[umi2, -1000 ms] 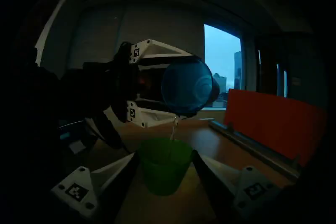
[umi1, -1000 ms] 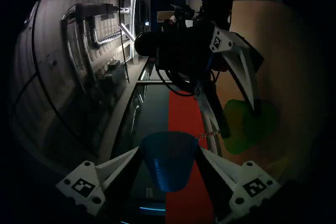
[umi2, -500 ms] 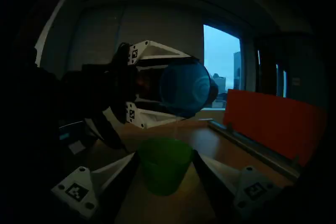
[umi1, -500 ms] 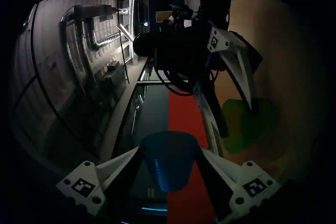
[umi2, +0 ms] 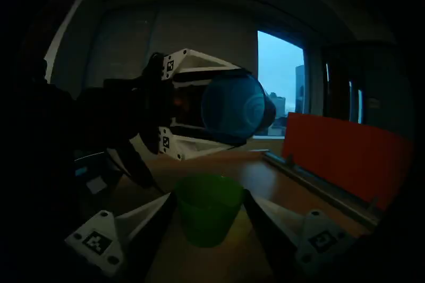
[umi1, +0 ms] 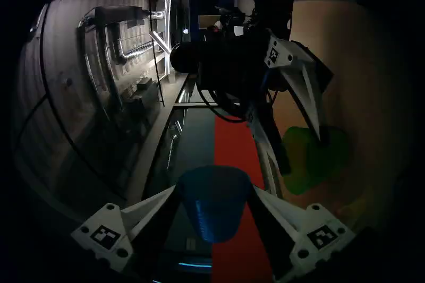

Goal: Pour water

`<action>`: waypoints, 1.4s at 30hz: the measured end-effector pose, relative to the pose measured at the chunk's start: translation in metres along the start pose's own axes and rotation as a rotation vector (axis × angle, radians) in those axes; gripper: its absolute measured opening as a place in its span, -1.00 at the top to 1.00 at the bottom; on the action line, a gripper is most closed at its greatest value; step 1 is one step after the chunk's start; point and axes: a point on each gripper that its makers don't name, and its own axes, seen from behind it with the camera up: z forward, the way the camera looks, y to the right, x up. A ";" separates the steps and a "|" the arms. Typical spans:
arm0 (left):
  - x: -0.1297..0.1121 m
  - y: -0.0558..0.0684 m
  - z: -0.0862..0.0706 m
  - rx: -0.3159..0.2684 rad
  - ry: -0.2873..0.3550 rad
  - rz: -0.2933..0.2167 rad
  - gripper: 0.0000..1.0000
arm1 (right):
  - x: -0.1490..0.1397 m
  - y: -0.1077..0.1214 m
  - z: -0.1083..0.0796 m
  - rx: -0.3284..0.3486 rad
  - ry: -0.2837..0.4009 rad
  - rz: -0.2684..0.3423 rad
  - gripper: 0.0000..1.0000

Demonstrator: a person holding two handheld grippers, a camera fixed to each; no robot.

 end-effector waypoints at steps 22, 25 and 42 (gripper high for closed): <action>0.002 -0.008 -0.004 0.021 0.023 -0.223 -0.71 | 0.001 0.002 -0.002 -0.017 0.013 0.001 -0.99; 0.000 -0.011 -0.006 0.033 0.026 -0.292 -0.71 | 0.001 0.002 -0.002 -0.019 0.015 0.001 -0.99; -0.014 -0.023 -0.014 0.078 0.008 -0.720 -0.70 | 0.006 0.005 -0.002 -0.039 0.028 0.000 -0.99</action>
